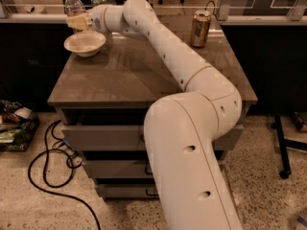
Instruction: Place water bottle into paper bowl
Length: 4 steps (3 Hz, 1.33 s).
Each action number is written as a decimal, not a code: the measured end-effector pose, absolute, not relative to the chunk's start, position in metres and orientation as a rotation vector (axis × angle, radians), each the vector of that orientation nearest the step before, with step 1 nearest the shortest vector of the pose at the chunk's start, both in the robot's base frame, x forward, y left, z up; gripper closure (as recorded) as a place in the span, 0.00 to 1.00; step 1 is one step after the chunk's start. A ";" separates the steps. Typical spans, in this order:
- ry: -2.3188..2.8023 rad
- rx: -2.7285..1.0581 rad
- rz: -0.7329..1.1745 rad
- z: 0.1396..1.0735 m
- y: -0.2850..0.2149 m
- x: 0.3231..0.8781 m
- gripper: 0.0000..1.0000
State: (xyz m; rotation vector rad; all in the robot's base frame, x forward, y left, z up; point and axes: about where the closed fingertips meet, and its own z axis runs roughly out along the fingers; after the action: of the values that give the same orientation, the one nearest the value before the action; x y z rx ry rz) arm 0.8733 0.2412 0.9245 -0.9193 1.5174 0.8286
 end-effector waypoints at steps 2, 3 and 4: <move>1.448 -0.822 0.813 0.914 0.230 0.876 1.00; 1.404 -0.809 0.814 0.911 0.229 0.870 1.00; 1.404 -0.809 0.814 0.913 0.229 0.870 0.84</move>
Offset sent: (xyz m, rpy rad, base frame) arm -0.0094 -0.0227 -0.0121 0.1615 -0.1270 -0.0877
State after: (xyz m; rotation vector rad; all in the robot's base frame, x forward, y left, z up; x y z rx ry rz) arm 0.8697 0.2287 0.9130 -0.8088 1.4045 0.8139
